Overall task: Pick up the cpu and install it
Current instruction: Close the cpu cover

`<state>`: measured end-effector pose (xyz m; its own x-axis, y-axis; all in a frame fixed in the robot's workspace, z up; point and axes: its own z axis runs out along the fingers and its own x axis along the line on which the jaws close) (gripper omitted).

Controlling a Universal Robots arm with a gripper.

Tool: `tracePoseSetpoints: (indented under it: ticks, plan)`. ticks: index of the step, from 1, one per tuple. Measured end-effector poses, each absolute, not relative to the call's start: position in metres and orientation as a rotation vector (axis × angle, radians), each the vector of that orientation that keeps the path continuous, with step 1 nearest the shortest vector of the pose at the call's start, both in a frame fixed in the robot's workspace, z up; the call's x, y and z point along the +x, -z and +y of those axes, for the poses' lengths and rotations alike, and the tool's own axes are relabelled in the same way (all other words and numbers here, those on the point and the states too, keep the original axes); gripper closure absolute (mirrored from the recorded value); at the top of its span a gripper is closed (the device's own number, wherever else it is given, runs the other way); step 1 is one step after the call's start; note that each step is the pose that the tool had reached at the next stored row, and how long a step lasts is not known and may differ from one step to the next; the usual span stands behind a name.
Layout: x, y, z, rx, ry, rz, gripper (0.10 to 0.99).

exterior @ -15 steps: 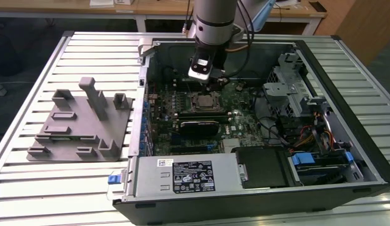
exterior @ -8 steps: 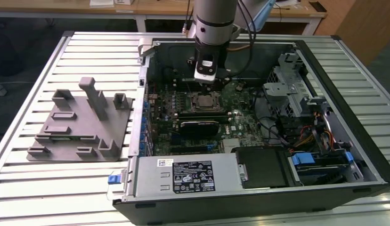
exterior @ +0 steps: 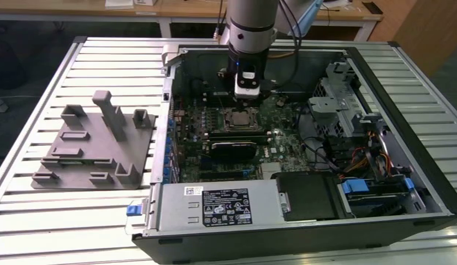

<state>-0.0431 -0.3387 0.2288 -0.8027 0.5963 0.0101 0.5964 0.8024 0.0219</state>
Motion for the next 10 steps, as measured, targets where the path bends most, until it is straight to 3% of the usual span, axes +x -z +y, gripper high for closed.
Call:
tracePoseSetpoints:
  ticks: [10]
  plan:
    - [-0.0431, -0.2266, -0.3388, -0.71, 0.037, -3.055, 0.98]
